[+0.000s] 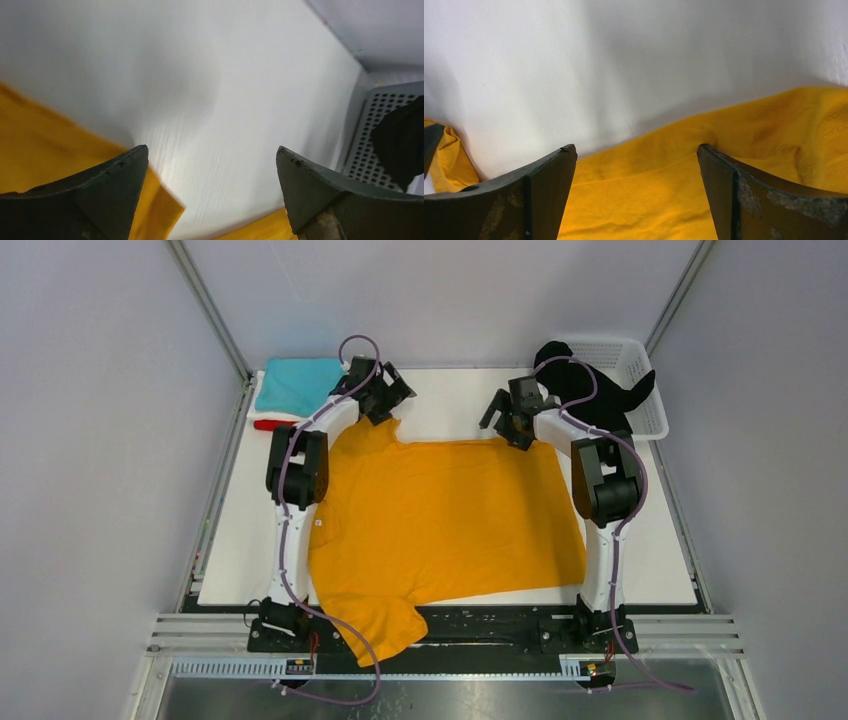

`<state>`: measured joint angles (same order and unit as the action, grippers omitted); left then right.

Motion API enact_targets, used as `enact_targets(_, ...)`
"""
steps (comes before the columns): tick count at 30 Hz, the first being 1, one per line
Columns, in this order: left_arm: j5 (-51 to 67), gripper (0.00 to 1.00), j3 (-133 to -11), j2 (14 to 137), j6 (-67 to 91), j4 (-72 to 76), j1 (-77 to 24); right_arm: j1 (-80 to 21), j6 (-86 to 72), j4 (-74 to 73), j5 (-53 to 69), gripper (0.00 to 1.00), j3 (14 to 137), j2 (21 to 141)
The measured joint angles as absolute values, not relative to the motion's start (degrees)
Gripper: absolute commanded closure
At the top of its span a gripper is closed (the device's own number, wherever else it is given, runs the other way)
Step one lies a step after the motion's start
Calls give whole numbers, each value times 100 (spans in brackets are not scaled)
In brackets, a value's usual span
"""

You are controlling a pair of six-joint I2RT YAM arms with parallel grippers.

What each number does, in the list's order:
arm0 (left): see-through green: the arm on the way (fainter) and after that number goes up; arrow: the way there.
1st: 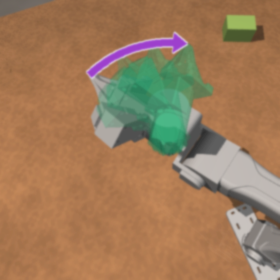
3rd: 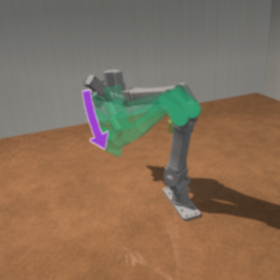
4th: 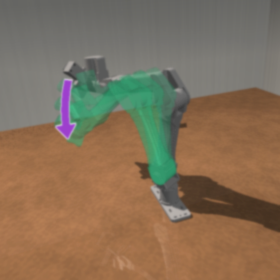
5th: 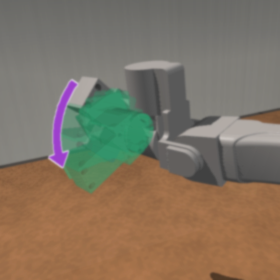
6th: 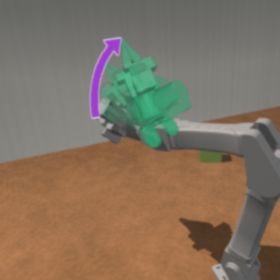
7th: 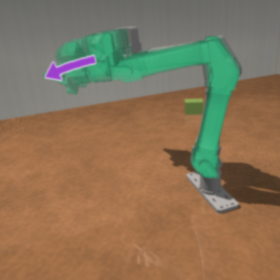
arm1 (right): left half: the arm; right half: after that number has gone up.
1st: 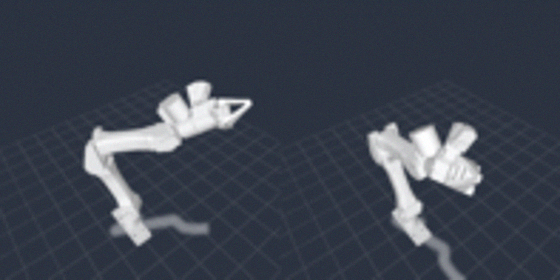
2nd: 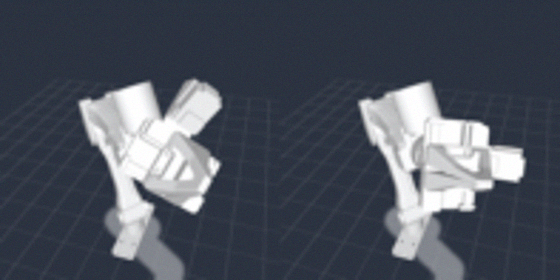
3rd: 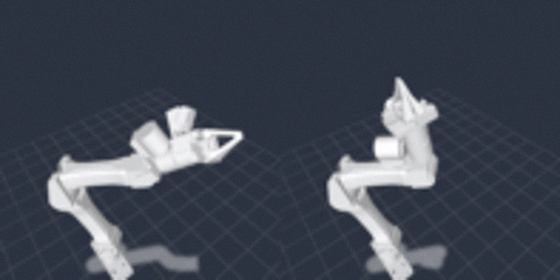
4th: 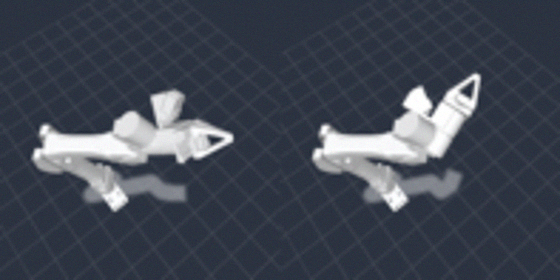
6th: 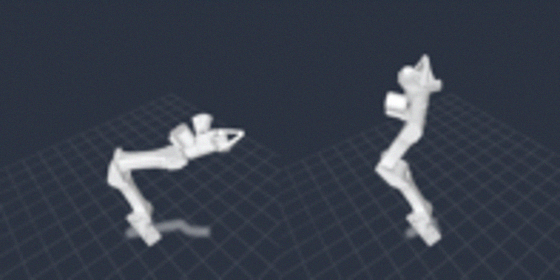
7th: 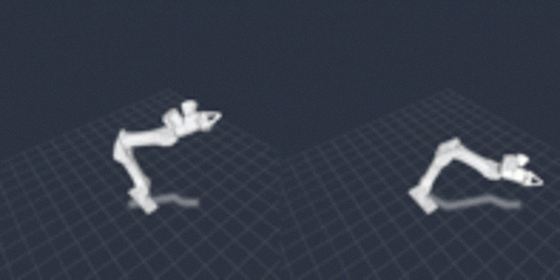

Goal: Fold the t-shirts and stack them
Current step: Flatten out the tshirt

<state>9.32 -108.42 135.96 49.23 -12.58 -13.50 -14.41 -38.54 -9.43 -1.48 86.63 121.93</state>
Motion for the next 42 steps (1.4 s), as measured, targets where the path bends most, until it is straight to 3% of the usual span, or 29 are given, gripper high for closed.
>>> enact_targets(5,969,1,-12210,14317,5087,-1498,-1341,-1396,-3684,-1166,-255,1,8982,12307)
enact_targets(8,1063,1,-12425,14387,5063,-1588,-1317,-1365,-3448,-1299,-344,0,9170,12333)
enact_targets(16,1009,1,-9992,12663,4431,-1865,-1347,-1118,-2425,-1911,78,0,10449,12860)
enact_targets(24,687,1,-8217,10477,4145,-1957,-2060,-1083,-2263,-1778,401,1,8952,12005)
enact_targets(32,753,1,-7651,10604,4228,-1986,-3264,-1146,-2641,-1745,325,1,7848,11461)
enact_targets(42,965,1,-6879,10792,4495,-1741,-3347,-1151,-2877,-2408,-257,0,9400,12398)
